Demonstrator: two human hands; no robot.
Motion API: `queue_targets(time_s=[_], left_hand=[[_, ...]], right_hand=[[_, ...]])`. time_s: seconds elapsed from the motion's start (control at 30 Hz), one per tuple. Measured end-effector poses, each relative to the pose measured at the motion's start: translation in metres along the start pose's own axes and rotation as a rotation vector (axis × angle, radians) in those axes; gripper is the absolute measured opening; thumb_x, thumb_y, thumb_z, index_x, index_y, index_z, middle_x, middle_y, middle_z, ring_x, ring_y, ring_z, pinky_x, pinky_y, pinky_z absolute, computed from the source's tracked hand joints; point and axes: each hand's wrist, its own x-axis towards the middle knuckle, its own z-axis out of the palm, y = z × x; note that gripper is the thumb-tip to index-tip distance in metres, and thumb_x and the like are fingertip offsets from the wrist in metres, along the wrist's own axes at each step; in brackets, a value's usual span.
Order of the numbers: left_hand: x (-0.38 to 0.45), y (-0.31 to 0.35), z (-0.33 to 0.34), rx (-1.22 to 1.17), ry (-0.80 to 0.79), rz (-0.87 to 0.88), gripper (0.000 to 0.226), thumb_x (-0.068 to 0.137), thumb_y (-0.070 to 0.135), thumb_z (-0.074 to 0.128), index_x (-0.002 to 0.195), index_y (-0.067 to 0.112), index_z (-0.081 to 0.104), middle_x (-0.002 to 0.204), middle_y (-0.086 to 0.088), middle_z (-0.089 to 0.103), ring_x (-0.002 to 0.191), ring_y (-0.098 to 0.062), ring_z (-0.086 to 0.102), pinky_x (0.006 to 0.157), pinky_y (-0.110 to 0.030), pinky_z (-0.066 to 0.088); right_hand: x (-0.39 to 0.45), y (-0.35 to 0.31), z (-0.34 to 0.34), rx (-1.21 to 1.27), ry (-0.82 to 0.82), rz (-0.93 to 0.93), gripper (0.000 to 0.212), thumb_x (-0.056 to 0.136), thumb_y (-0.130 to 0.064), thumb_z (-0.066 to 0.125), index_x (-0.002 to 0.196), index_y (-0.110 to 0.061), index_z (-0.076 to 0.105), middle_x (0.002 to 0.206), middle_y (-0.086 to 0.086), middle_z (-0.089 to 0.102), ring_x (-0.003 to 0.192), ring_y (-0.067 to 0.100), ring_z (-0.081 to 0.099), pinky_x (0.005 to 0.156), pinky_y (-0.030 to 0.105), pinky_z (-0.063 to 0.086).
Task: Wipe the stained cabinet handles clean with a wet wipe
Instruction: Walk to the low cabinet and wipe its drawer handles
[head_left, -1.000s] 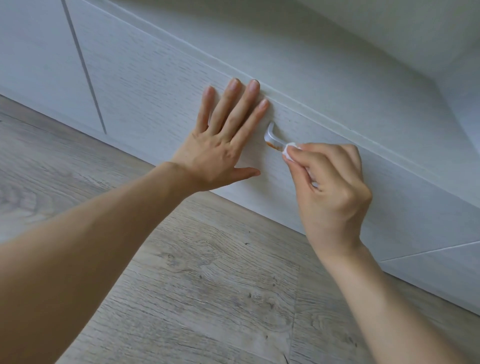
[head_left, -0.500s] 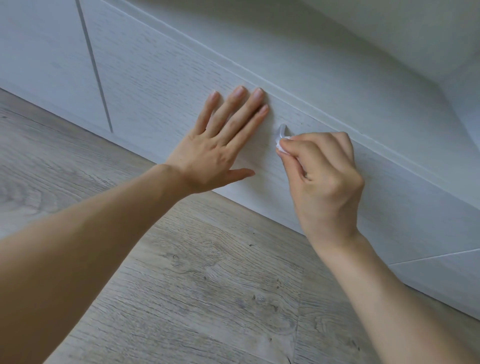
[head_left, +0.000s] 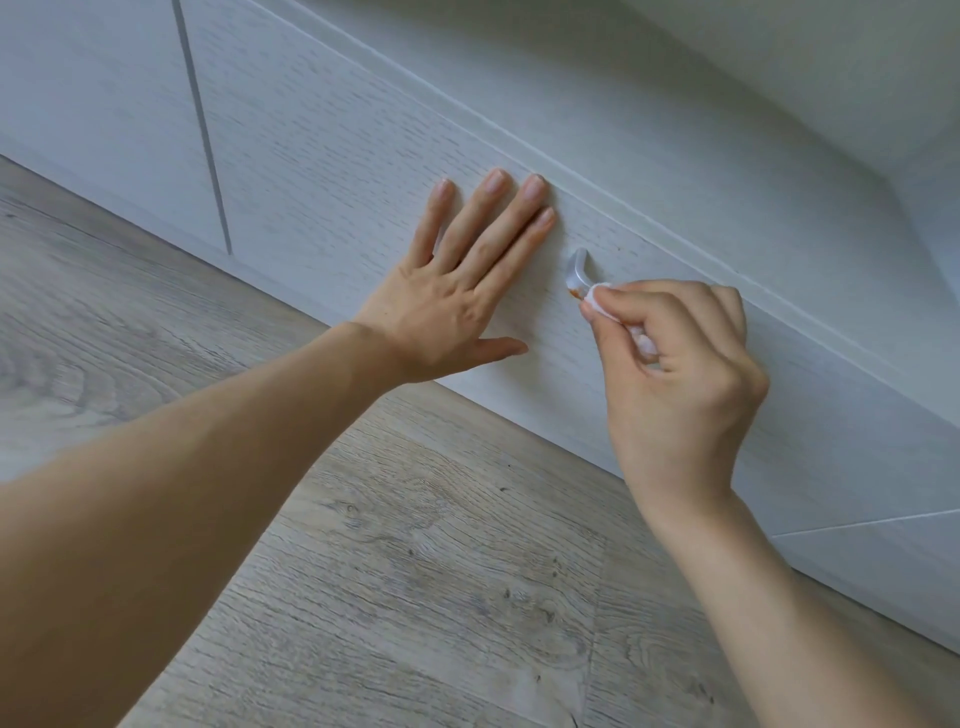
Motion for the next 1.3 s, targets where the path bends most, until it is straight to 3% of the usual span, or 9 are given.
queue_targets(time_s=[0.13, 0.3, 0.47, 0.63, 0.7, 0.87, 1.03, 1.17, 1.3], left_hand=[[0.002, 0.003, 0.0, -0.012, -0.014, -0.01, 0.109, 0.079, 0.065, 0.055, 0.148, 0.005, -0.003, 0.152, -0.013, 0.004, 0.138, -0.036, -0.003, 0.114, -0.046, -0.014], [-0.001, 0.0, 0.0, -0.001, -0.02, -0.002, 0.113, 0.08, 0.066, 0.052, 0.147, 0.008, -0.019, 0.152, -0.014, 0.004, 0.143, -0.03, -0.02, 0.114, -0.046, -0.013], [0.001, 0.003, -0.002, -0.009, -0.017, -0.026, 0.114, 0.08, 0.065, 0.057, 0.149, 0.007, -0.013, 0.151, -0.012, 0.006, 0.142, -0.029, -0.022, 0.114, -0.045, -0.014], [0.0, -0.003, -0.006, -0.015, -0.02, 0.015, 0.109, 0.078, 0.064, 0.058, 0.148, 0.006, -0.003, 0.151, -0.012, 0.009, 0.138, -0.036, 0.009, 0.114, -0.044, -0.013], [0.001, 0.0, -0.005, 0.0, -0.019, 0.006, 0.108, 0.079, 0.065, 0.057, 0.146, 0.005, -0.001, 0.151, -0.013, 0.009, 0.138, -0.036, 0.01, 0.114, -0.044, -0.012], [0.0, 0.0, -0.001, -0.002, 0.005, -0.001, 0.111, 0.081, 0.065, 0.052, 0.149, 0.008, -0.015, 0.152, -0.014, 0.006, 0.144, -0.034, -0.011, 0.114, -0.044, -0.014], [0.0, -0.001, -0.001, -0.005, 0.0, 0.01, 0.108, 0.079, 0.065, 0.056, 0.149, 0.006, -0.003, 0.152, -0.013, 0.008, 0.14, -0.035, 0.004, 0.115, -0.044, -0.013], [-0.001, -0.002, 0.003, 0.022, 0.023, 0.001, 0.111, 0.081, 0.066, 0.052, 0.149, 0.007, -0.014, 0.153, -0.013, 0.003, 0.143, -0.028, -0.019, 0.115, -0.045, -0.014], [0.0, -0.001, 0.003, 0.017, 0.021, -0.003, 0.111, 0.081, 0.065, 0.052, 0.149, 0.007, -0.014, 0.152, -0.013, 0.004, 0.144, -0.031, -0.013, 0.115, -0.045, -0.014]], right_hand=[[0.005, -0.001, 0.009, -0.053, -0.015, -0.08, 0.009, 0.081, 0.004, 0.07, 0.073, 0.0, 0.069, 0.071, 0.009, 0.066, 0.065, 0.026, 0.054, 0.073, 0.009, 0.031], [0.006, 0.0, 0.007, -0.04, -0.03, -0.086, 0.01, 0.081, 0.005, 0.07, 0.072, 0.0, 0.068, 0.07, 0.01, 0.065, 0.065, 0.027, 0.056, 0.071, 0.009, 0.032], [0.016, -0.013, 0.013, -0.007, -0.048, 0.082, 0.007, 0.08, -0.001, 0.069, 0.073, -0.003, 0.066, 0.07, 0.007, 0.063, 0.068, 0.027, 0.056, 0.064, 0.015, 0.032], [0.014, -0.017, 0.004, 0.243, 0.004, 0.377, 0.009, 0.088, -0.01, 0.063, 0.094, -0.009, 0.069, 0.088, -0.001, 0.062, 0.078, -0.003, 0.058, 0.071, 0.004, 0.039], [0.018, -0.017, 0.006, 0.255, -0.061, 0.346, 0.011, 0.088, -0.008, 0.063, 0.095, -0.008, 0.071, 0.088, -0.002, 0.059, 0.08, -0.008, 0.057, 0.072, 0.002, 0.037], [0.013, -0.007, 0.008, 0.006, -0.119, 0.108, 0.014, 0.089, -0.015, 0.063, 0.092, -0.006, 0.073, 0.085, 0.008, 0.066, 0.079, 0.028, 0.054, 0.071, 0.014, 0.035], [0.005, 0.007, 0.005, -0.132, -0.11, -0.09, 0.018, 0.088, -0.017, 0.066, 0.099, -0.003, 0.071, 0.089, 0.012, 0.066, 0.083, 0.021, 0.044, 0.076, 0.024, 0.04], [0.007, 0.004, 0.014, -0.144, -0.038, -0.125, 0.011, 0.089, -0.009, 0.066, 0.09, 0.0, 0.073, 0.081, 0.011, 0.068, 0.078, 0.021, 0.047, 0.073, 0.018, 0.038], [0.005, -0.002, 0.014, -0.078, 0.019, -0.034, 0.008, 0.086, -0.006, 0.068, 0.088, -0.001, 0.074, 0.076, 0.009, 0.069, 0.07, 0.026, 0.056, 0.073, 0.009, 0.036]])
